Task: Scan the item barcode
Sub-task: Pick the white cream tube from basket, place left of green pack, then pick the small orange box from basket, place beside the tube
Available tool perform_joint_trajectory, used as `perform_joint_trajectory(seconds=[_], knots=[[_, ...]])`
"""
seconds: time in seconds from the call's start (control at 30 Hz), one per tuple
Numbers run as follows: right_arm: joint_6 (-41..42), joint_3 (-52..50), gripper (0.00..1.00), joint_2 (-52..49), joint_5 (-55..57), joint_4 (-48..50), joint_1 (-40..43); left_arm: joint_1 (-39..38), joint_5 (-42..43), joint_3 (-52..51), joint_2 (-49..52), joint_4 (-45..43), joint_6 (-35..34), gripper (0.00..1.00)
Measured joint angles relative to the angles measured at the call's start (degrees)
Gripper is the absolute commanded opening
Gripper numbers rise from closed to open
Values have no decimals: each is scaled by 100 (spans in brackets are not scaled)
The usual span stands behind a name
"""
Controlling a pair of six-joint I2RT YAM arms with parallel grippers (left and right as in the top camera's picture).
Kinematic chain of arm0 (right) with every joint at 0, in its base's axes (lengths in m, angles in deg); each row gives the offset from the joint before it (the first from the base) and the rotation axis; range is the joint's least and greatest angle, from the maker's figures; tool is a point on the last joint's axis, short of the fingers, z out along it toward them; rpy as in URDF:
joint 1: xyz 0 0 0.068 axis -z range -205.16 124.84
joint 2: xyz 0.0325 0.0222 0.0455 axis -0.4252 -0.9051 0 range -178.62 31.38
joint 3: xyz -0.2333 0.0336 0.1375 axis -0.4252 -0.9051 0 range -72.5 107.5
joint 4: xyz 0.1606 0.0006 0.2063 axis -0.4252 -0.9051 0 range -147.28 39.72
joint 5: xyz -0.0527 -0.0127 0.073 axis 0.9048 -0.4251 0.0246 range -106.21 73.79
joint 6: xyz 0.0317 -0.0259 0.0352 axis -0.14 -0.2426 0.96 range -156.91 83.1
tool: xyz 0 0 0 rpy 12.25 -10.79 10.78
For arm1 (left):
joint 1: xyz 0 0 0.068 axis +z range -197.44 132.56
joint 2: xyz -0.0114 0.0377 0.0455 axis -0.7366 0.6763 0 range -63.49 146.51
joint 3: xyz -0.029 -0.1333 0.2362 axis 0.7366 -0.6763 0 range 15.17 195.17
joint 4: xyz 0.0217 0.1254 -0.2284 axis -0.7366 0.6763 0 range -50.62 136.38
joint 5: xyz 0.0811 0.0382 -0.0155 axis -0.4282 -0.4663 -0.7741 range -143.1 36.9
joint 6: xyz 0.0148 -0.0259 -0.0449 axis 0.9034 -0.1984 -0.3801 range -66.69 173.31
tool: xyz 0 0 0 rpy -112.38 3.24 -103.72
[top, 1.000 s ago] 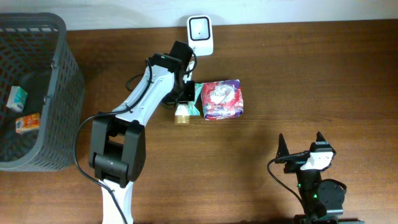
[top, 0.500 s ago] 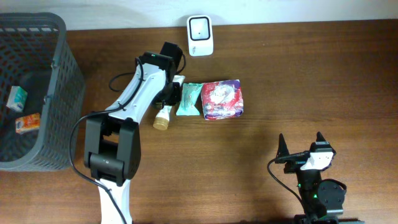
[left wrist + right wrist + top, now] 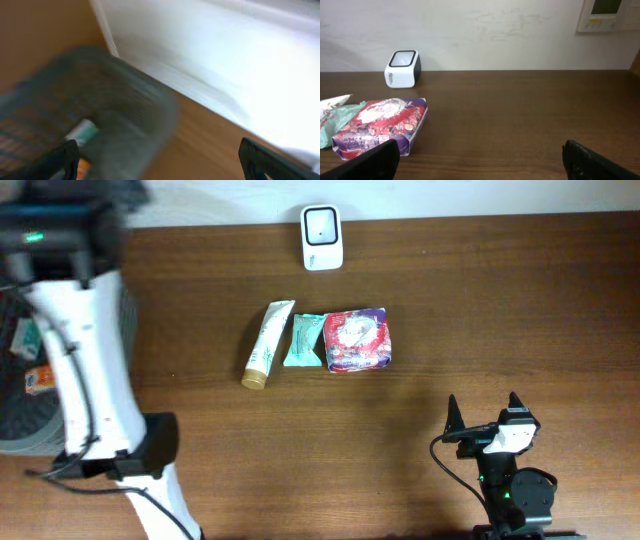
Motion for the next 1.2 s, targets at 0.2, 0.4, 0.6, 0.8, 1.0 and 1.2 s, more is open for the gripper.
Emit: perform_joint_trajectory(seconds=[0.2,0.4,0.6,0.8,1.0,1.2], knots=[[0,0,99,0,0,0,0,1956,11,-1193,15,-116,-352,99],[-2,0,98,0,2,2,0,3058,579,-3742,68,-1211,-1021,90],[-2,0,99,0,0,0,0,3008,1255,-5436,79,-2645,-1377,91],[2,0,99,0,0,0,0,3045,1143,-5816,450,-2763,-1388,93],[-2,0,99,0,0,0,0,3355,1025,-5853,1078,-2527,-1414,27],[0,0,99,0,0,2,0,3661,997,-5740,1119,-1788,-1261,0]])
